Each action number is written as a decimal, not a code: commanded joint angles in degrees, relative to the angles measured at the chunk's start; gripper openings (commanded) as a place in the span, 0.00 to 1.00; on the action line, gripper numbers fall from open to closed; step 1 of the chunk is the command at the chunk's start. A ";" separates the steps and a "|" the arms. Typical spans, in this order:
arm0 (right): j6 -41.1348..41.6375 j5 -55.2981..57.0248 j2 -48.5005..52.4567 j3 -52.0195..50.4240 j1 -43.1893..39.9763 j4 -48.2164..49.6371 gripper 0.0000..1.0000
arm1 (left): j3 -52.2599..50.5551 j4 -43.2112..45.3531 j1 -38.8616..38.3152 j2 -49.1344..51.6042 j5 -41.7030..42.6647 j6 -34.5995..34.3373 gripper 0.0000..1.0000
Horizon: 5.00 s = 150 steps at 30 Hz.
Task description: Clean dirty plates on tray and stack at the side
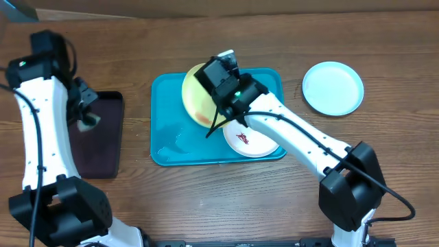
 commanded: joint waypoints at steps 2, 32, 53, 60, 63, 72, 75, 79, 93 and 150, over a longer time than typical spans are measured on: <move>-11.04 24.55 -1.99 -0.09 4.98 4.63 0.04 | -4.07 2.08 3.72 0.07 6.58 0.50 0.04; -23.17 44.04 -1.97 -0.11 15.76 27.19 0.04 | -5.49 3.61 4.94 0.07 10.38 1.40 0.04; 19.93 -47.67 -11.28 -0.13 -23.82 3.48 0.04 | -5.49 3.65 4.87 0.07 10.38 1.79 0.04; 19.50 -44.83 -10.51 -1.16 -45.51 -9.38 0.04 | -5.49 3.82 4.85 0.07 11.08 1.81 0.04; 19.47 -40.17 -10.51 -3.41 -52.78 -10.80 0.04 | -5.49 4.07 4.76 0.07 11.82 1.86 0.04; 19.52 -37.62 -10.51 -9.64 -60.00 -6.36 0.04 | -5.49 4.24 4.76 0.07 11.89 1.86 0.04; 19.52 -34.53 -10.51 -12.31 -59.41 -3.08 0.04 | -5.49 4.22 4.76 0.07 11.89 1.86 0.04; 19.52 -34.10 -10.49 -16.06 -58.77 0.42 0.04 | -5.49 4.26 4.76 0.07 11.89 1.84 0.04; 12.66 -49.72 -10.49 -18.73 -56.54 2.16 0.59 | -5.49 4.66 4.76 0.07 11.91 1.81 0.04; 27.26 -46.18 -10.49 -33.29 -18.45 8.17 0.41 | -6.49 5.29 4.76 0.07 13.18 2.25 0.04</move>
